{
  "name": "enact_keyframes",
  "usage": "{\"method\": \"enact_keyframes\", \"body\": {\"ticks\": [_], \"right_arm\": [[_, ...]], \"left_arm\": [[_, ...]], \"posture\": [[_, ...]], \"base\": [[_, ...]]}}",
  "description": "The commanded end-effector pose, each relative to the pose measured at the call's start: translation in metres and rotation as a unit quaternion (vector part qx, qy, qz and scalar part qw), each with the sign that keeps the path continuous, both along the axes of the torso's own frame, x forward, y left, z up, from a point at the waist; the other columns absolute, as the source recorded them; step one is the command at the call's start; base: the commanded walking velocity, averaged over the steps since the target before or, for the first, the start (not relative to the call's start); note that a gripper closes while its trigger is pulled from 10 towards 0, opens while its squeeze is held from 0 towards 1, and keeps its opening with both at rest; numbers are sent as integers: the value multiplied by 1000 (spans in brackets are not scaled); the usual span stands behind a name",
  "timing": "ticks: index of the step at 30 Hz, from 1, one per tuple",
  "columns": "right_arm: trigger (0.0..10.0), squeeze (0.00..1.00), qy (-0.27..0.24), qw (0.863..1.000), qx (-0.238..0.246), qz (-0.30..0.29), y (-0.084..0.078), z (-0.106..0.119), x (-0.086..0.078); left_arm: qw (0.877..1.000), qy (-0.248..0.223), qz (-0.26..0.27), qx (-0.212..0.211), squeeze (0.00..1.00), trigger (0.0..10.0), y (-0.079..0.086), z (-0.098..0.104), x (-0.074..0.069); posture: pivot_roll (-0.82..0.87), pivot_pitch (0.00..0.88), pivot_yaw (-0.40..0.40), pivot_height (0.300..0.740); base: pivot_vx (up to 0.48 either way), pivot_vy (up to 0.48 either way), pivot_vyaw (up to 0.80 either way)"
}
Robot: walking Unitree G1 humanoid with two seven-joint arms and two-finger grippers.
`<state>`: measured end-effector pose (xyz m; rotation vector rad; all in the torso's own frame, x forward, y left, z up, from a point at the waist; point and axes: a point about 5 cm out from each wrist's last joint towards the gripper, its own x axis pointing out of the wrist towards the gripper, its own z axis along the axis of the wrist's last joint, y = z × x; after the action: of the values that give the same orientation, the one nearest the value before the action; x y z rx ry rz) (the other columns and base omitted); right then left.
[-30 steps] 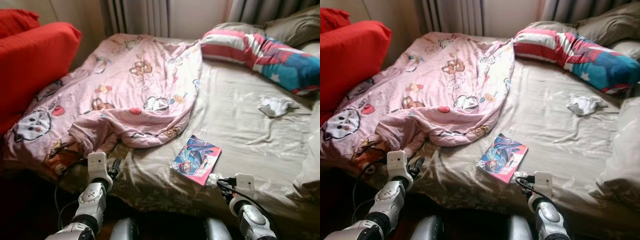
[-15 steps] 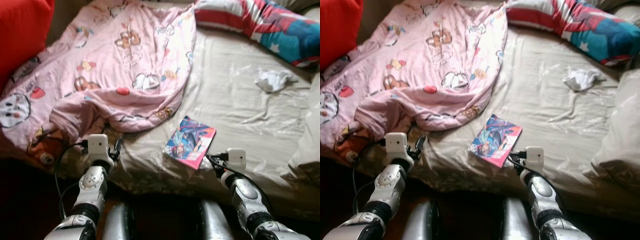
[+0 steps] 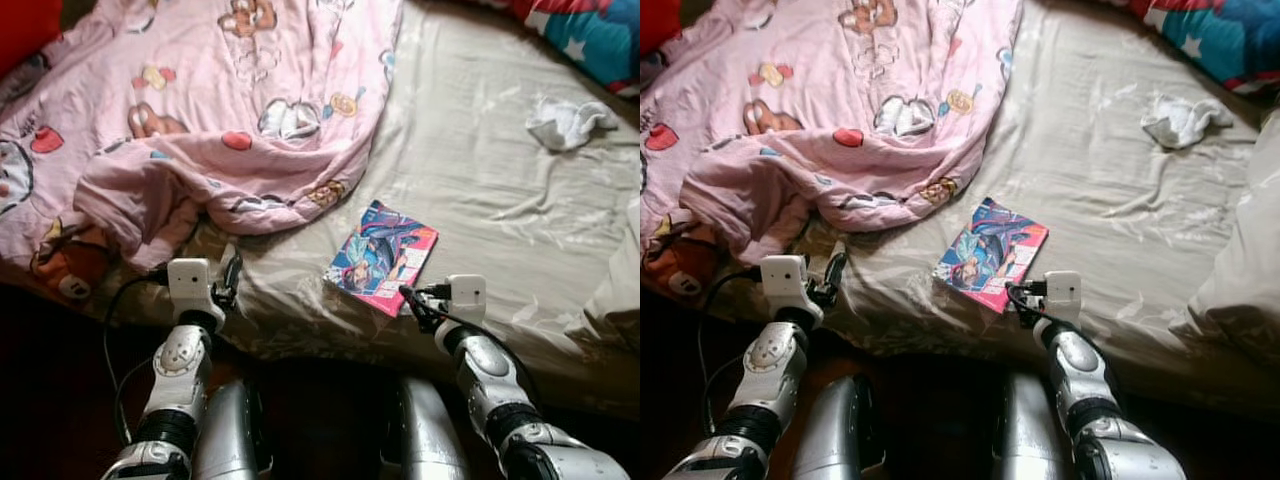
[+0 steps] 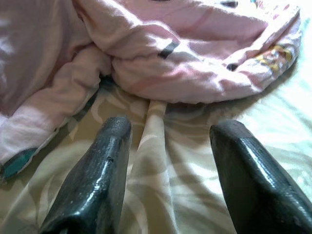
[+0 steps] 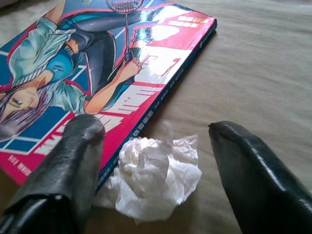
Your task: Clean up the room
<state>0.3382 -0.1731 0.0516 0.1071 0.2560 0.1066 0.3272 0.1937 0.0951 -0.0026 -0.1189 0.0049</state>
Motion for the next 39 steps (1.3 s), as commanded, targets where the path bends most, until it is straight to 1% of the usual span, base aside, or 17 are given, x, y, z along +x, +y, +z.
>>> {"method": "enact_keyframes", "body": {"ticks": [1,6,12,13,14,15,26,32,34,39], "right_arm": [[10000,0,18,1000,5,-6,1,-6,-3],[10000,0,28,1000,6,-13,3,-7,-2],[10000,0,34,999,25,-20,8,-7,-1],[4667,0,35,999,26,-21,9,-7,-1],[4667,0,35,999,27,-22,9,-7,-1],[0,0,37,999,30,-23,9,-7,-1],[0,0,37,998,37,-37,5,-7,-1],[0,0,39,997,41,-46,3,-9,-3],[0,0,43,997,41,-49,3,-11,-4],[0,0,44,997,40,-49,3,-10,-3]], "left_arm": [[1000,13,5,-3,0,10000,4,-8,-10],[1000,14,6,2,0,10000,8,-8,-16],[1000,14,6,11,0,10000,10,-8,-21],[1000,15,5,14,0,10000,10,-8,-21],[1000,15,5,16,0,10000,10,-8,-21],[1000,15,5,16,0,10000,11,-7,-21],[1000,24,2,19,0,10000,10,-5,-23],[999,24,-2,23,0,10000,8,-3,-20],[999,30,-3,29,0,10000,8,-5,-18],[999,38,0,29,0,10000,9,-6,-16]], "posture": [[5,396,-21,592],[24,408,-24,592],[42,416,-23,592],[42,416,-23,592],[42,416,-23,592],[43,417,-22,592],[38,411,-17,592],[38,399,-14,592],[34,370,-23,592],[32,358,-25,592]], "base": [[0,0,0],[0,0,0],[0,0,0],[0,0,0],[0,0,0],[0,0,0],[0,0,0],[0,0,0],[0,0,0],[0,0,0]]}}
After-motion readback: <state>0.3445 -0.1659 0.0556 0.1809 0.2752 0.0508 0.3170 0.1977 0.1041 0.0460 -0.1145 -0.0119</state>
